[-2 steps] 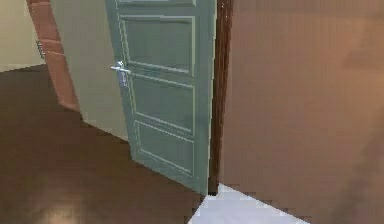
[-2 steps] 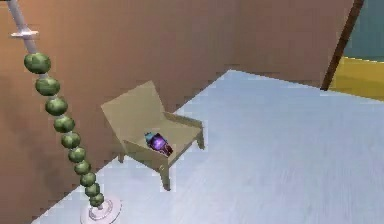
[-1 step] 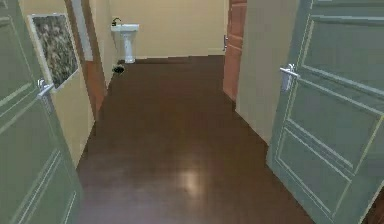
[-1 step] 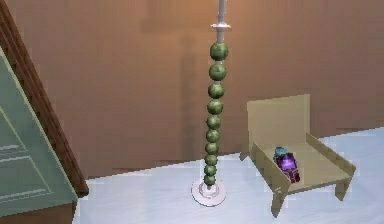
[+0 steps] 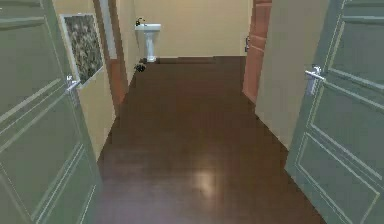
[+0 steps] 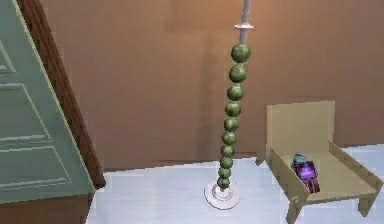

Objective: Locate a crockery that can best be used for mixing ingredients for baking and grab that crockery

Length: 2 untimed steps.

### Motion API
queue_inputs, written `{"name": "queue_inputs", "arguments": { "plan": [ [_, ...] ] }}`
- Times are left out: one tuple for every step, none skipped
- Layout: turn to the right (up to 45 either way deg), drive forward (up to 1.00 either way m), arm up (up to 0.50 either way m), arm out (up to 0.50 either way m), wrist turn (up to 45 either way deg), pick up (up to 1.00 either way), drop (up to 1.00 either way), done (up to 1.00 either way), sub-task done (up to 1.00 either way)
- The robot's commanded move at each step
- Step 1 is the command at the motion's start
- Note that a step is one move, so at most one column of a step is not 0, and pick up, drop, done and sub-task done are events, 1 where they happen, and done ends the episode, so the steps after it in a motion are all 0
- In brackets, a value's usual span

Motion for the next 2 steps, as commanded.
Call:
{"name": "queue_inputs", "arguments": {
  "plan": [
    [0.0,1.00,0.00,0.00,0.0,0.00,0.00,0.00,0.00],
    [-9.0,0.00,0.00,0.00,0.0,0.00,0.00,0.00,0.00]
  ]
}}
